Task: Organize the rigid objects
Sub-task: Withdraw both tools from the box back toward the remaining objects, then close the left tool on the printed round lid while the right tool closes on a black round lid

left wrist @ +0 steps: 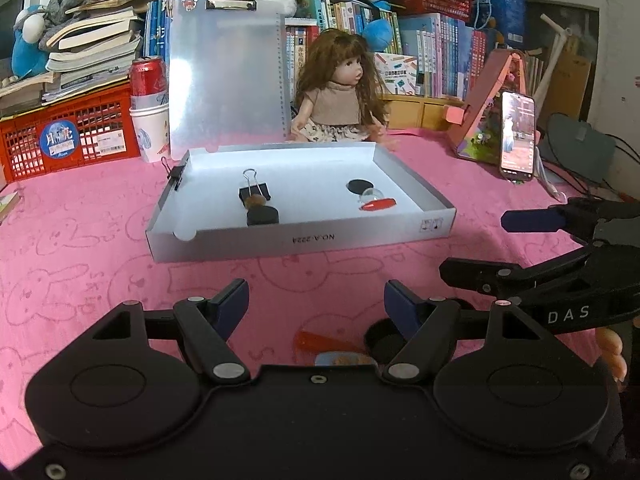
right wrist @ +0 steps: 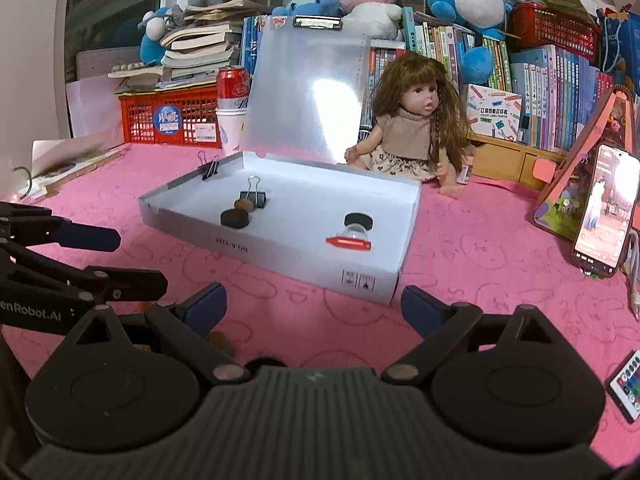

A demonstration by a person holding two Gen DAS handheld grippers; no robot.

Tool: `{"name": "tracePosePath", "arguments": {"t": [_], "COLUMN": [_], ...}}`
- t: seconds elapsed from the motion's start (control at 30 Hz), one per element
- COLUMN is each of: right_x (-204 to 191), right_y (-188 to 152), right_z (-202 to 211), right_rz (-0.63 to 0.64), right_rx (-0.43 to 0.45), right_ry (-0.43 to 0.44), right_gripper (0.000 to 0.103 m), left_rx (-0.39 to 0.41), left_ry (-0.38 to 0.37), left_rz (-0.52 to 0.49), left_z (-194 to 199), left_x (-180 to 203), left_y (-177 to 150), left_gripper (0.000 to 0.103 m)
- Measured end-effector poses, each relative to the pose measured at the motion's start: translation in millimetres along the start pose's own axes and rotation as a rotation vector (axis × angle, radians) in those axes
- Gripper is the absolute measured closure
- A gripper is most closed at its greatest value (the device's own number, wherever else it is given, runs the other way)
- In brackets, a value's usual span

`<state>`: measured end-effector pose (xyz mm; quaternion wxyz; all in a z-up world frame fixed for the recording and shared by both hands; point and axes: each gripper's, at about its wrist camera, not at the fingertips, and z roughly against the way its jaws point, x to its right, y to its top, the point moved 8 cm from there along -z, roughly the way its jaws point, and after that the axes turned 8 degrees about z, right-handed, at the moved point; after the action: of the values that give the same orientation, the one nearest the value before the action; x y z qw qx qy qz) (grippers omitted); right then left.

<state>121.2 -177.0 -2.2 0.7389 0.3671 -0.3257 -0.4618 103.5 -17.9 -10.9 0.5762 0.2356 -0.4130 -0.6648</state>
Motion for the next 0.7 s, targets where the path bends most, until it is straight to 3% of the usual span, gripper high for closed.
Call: {"name": "tracePosePath", "arguments": {"t": [0.27, 0.7], "right_x": [-5.8, -17.5], "right_y": [-23.0, -44.7], "right_z": [8.9, 6.6], "right_rz": [0.038, 0.059], "right_rx": [-0.022, -0.07], "right_ry": [0.014, 0.044], "right_gripper": [0.009, 0.029], "left_rx": [-0.031, -0.052], "left_ry": [-0.03, -0.046], "left_rz": [-0.001, 0.019], "left_z": [6.8, -4.4], "left_x": [1.7, 8.8], "left_y": [-25.2, -38.1], "left_gripper": [0.032, 0.05]}}
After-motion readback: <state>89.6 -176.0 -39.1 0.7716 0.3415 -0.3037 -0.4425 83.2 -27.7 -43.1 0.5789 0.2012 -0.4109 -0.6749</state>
